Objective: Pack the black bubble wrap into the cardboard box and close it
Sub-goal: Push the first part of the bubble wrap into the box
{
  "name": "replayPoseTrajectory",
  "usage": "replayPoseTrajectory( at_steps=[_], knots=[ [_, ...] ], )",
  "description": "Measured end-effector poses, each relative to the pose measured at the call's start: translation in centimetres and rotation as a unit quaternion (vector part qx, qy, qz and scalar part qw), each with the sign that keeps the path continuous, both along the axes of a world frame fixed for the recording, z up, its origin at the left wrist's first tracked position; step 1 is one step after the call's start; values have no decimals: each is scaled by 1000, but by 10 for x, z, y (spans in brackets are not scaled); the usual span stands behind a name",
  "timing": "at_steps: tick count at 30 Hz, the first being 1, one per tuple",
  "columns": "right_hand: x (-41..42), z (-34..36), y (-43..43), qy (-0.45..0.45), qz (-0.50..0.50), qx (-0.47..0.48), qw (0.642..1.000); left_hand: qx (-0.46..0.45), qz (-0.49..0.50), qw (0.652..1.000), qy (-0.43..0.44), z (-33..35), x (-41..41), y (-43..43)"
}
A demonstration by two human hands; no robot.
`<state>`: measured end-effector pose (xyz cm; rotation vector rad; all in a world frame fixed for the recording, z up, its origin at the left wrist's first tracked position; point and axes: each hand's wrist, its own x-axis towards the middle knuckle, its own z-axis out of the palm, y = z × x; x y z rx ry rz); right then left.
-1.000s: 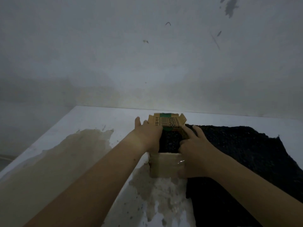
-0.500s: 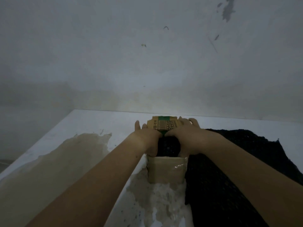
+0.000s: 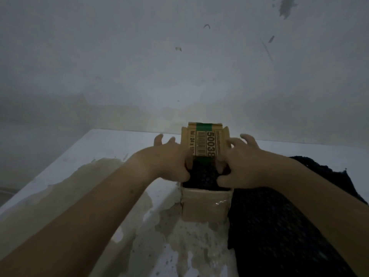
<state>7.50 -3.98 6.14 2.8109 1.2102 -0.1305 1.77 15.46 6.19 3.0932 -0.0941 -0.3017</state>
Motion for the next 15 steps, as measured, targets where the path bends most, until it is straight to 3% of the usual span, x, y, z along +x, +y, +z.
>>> replayPoseTrajectory(
  at_steps=[3,6,11,15],
  knots=[
    [-10,-11,-8,36,-14,-79,996,26,-12,999,19,-13,-13,-5],
    [-20,-24,-5,23,1,-122,992,34,-35,999,-17,-32,-23,-14],
    [-28,-29,-2,-2,-2,-116,993,56,-73,994,-61,-37,-28,-13],
    [-25,-22,-9,-37,-1,-49,998,54,-91,987,-124,-32,-33,-9]
  ],
)
